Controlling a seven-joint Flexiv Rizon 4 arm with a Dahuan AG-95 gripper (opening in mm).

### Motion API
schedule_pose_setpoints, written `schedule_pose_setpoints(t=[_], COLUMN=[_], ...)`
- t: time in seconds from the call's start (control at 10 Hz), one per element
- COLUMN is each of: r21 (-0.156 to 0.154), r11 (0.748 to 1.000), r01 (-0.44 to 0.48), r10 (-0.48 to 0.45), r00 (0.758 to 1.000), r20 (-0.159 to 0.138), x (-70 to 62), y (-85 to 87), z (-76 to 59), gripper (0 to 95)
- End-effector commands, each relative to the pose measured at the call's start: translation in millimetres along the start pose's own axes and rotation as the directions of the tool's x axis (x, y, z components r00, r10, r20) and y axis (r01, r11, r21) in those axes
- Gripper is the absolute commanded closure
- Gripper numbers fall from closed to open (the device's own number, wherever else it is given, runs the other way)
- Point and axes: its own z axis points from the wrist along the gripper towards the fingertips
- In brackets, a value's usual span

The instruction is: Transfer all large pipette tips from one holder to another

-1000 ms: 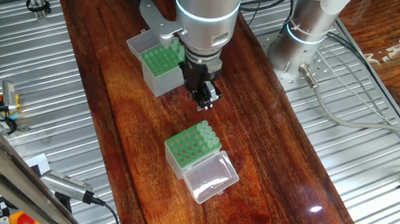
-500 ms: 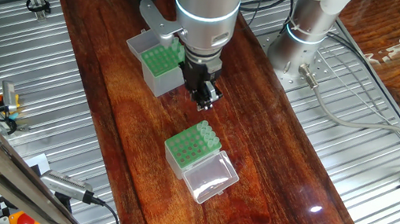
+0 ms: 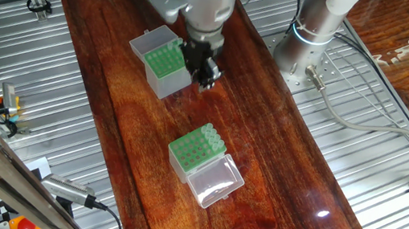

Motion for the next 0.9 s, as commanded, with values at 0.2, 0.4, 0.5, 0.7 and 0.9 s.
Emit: schedule_pose_setpoints(t=[0.2, 0.4, 0.5, 0.7, 0.9], r21=[-0.013, -0.01, -0.009, -0.004, -0.007], r11=[1.0, 0.998, 0.997, 0.993, 0.997], r01=[-0.011, -0.054, -0.074, -0.115, -0.079], r10=[0.011, 0.054, 0.074, 0.115, 0.079], r00=[1.0, 0.999, 0.997, 0.993, 0.997], r20=[-0.003, -0.005, -0.009, -0.014, -0.013], x=[-2.3, -2.3, -2.3, -2.3, -0.7], y=[-0.2, -0.2, -0.2, -0.2, -17.1], z=[0.2, 0.2, 0.2, 0.2, 2.1], gripper=[76.0, 76.0, 76.0, 76.0, 76.0])
